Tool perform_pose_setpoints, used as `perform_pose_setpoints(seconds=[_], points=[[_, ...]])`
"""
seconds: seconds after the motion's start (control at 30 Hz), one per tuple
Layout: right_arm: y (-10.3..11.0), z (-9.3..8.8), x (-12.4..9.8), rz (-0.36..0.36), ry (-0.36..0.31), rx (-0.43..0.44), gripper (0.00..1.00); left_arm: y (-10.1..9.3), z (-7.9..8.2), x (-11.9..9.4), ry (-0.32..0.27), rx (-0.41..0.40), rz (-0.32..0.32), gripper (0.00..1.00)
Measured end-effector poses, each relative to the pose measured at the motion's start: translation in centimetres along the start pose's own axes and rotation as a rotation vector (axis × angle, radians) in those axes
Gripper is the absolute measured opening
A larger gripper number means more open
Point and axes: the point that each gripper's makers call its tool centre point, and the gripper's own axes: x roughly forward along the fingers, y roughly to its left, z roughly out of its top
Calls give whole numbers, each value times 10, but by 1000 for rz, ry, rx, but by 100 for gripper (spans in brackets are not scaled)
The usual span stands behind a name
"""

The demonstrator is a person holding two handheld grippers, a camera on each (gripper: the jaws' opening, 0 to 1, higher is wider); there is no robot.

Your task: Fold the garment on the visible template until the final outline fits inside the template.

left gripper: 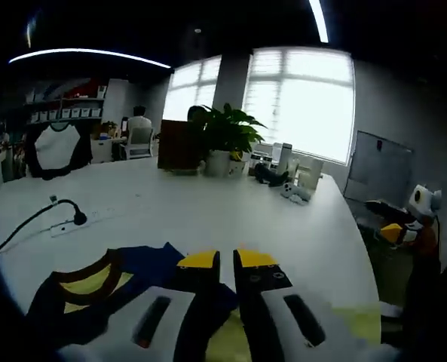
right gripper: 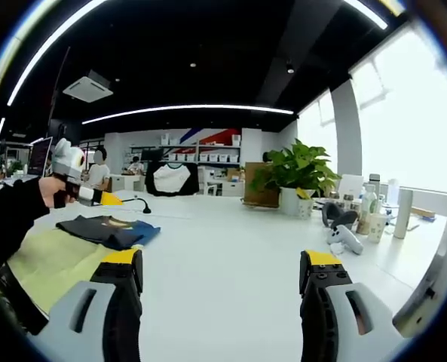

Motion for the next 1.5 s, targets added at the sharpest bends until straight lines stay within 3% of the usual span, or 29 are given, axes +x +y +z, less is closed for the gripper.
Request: perform_pose_setpoints(seconds=[0.13,0.2,0.3,0.4,0.5,0.63,0.73,0.83,1.07,1.13,1.17,1.2,1.33,1.5], points=[[2,-5,0,9,11,7,88,22,-18,15,110,87,37,13],[0,-5,0,5,11,4,88,25,-21,22,144,168,28,16],[0,-5,1,4,10,5,88,27,-25,29,179,202,-1,20],[0,-7,2,7,15,8,88,49,-33,34,229,218,73,26],[-2,-9,2,6,18,11,88,45,-41,44,248,317,5,27],[-4,-10,1,0,23,11,88,56,-54,51,303,319,8,32],[-8,-9,-1,-10,21,7,88,56,-57,56,294,364,-30,32],[-9,-11,-1,-14,21,10,88,61,-59,63,292,346,-54,33],[-16,-17,1,-24,37,18,88,51,-63,72,271,330,-180,32],[-16,-19,1,-25,42,19,88,55,-69,74,296,335,-181,31],[-16,-19,1,-24,43,20,88,50,-65,75,272,311,-212,28],[-17,-19,1,-24,43,19,88,52,-67,75,295,310,-209,27],[-17,-20,2,-25,44,22,88,53,-66,78,286,308,-219,22],[-13,-21,3,-11,48,22,88,56,-64,79,259,305,-219,8]])
